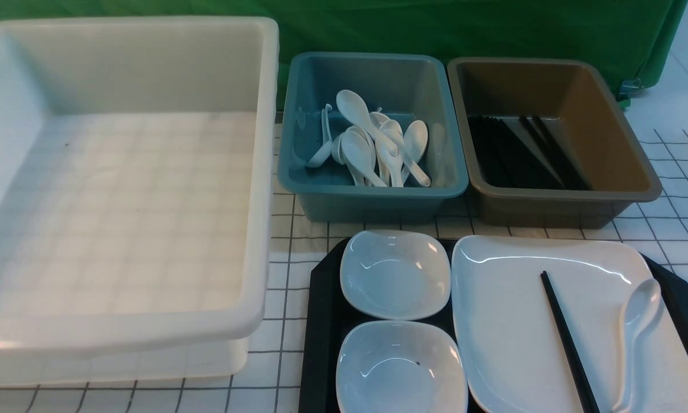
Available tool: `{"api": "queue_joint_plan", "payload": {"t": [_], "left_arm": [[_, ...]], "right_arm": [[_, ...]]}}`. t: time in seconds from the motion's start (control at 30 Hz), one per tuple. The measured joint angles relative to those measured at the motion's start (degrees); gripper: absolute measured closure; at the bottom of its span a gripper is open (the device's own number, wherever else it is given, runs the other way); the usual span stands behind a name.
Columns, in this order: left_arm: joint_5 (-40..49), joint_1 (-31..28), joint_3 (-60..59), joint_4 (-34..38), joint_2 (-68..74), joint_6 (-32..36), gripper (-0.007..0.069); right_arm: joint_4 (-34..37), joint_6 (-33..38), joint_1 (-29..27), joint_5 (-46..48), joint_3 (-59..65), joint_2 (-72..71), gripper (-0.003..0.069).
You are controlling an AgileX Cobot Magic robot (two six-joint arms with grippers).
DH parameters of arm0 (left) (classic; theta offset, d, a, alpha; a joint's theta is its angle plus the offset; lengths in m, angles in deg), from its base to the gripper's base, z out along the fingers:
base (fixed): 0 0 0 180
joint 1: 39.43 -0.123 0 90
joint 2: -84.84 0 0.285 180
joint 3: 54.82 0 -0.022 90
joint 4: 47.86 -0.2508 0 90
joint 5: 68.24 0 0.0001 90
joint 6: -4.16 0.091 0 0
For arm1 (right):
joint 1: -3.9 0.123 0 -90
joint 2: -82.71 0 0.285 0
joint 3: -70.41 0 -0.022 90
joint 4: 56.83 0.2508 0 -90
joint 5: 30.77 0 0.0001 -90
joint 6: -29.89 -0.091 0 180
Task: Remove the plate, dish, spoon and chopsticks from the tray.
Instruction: Use the right arm to grab a pair of chopsticks from the plate
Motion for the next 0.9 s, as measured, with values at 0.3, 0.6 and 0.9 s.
{"api": "queue_joint_plan", "payload": {"t": [0.3,0.6,0.9], "left_arm": [[0.0,0.0,0.0,0.0,0.0,-0.1,0.0603],[0.0,0.0,0.0,0.0,0.0,-0.1,0.0603],[0.0,0.0,0.0,0.0,0.0,-0.1,0.0603]], "right_arm": [[14.3,-21.7,0.0,-1.3,0.0,0.0,0.0412],[19.9,-41.1,0.0,-1.8,0.0,0.0,0.0412],[20.1,-36.8,0.0,0.0,0.0,0.0,0.0441]]}}
